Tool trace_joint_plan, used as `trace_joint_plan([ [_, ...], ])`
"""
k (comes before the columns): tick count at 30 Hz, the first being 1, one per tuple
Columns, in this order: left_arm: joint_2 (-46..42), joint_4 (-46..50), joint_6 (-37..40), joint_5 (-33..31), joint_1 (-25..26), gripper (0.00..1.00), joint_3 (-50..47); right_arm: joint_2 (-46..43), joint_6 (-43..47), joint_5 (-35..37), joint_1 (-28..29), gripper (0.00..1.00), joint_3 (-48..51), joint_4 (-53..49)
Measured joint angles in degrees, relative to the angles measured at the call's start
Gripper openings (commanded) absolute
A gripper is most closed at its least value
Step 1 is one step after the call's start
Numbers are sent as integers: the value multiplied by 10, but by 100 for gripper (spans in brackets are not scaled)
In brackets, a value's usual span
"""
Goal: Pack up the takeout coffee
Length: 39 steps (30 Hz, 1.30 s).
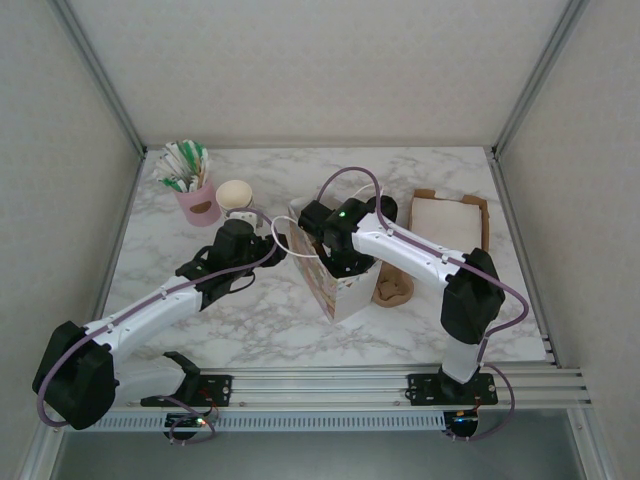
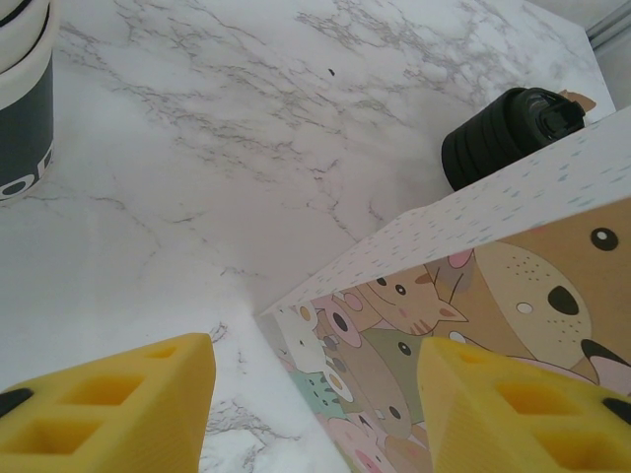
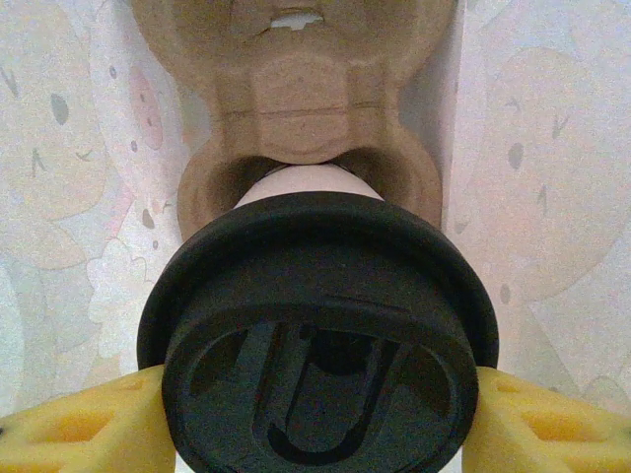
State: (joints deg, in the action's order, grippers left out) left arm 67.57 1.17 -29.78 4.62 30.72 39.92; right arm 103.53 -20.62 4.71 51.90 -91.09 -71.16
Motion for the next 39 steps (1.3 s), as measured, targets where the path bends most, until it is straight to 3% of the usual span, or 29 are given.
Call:
trace_joint_plan([
  [15,0,0,0,0,0,57,0,5,-3,-3,0,77,-12,-12],
  [39,-19,4,0,0,0,59,1,9,-10,-14,0,88,-84,-49],
])
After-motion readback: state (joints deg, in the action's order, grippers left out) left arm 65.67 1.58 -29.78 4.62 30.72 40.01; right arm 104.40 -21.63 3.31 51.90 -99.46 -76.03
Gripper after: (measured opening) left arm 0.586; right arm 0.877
